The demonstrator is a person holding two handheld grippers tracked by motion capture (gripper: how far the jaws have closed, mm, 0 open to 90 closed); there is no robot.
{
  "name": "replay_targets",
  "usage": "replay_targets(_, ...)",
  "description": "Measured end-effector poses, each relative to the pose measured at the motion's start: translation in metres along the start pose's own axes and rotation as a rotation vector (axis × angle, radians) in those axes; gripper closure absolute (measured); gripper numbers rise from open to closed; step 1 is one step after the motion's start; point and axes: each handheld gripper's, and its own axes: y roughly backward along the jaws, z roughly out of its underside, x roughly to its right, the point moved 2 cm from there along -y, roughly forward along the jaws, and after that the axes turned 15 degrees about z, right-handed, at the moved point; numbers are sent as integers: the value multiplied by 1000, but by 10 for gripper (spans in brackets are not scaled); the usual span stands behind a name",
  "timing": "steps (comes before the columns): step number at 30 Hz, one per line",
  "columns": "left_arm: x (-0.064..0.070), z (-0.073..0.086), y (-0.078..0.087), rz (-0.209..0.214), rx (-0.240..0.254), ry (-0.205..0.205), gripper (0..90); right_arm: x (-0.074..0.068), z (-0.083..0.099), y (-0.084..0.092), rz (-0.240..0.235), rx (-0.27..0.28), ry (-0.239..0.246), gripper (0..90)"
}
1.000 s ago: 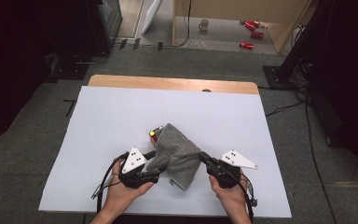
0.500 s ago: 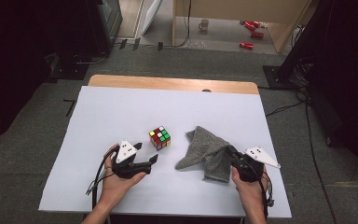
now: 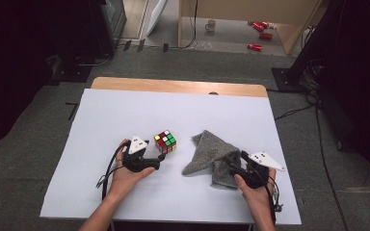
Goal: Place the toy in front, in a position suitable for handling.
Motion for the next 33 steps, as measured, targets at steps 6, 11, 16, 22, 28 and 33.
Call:
replay_targets(6, -8, -6, -9, -15, 12, -3, 163, -3, 3, -2, -1, -15, 20, 265)
replay_targets(11, -11, -10, -20, -9, -19, -51, 163, -6, 4, -3, -2, -29, 29, 236)
replay_targets(16, -10, -14, -29, 4, -38, -68, 191, -7, 7, -4, -6, -41, 35, 224)
replay_targets(22, -7, -15, -32, -5, -39, -100, 345, -8, 11, -7, -6, -58, 40, 221)
replay_targets(28, -4, -14, -26, 17, -41, -120, 348, -8, 13, -7, -3, -62, 45, 220)
replay_targets(33, 2, -8, -13, 48, -36, -138, 348, -8, 14, -8, -1, -62, 46, 217)
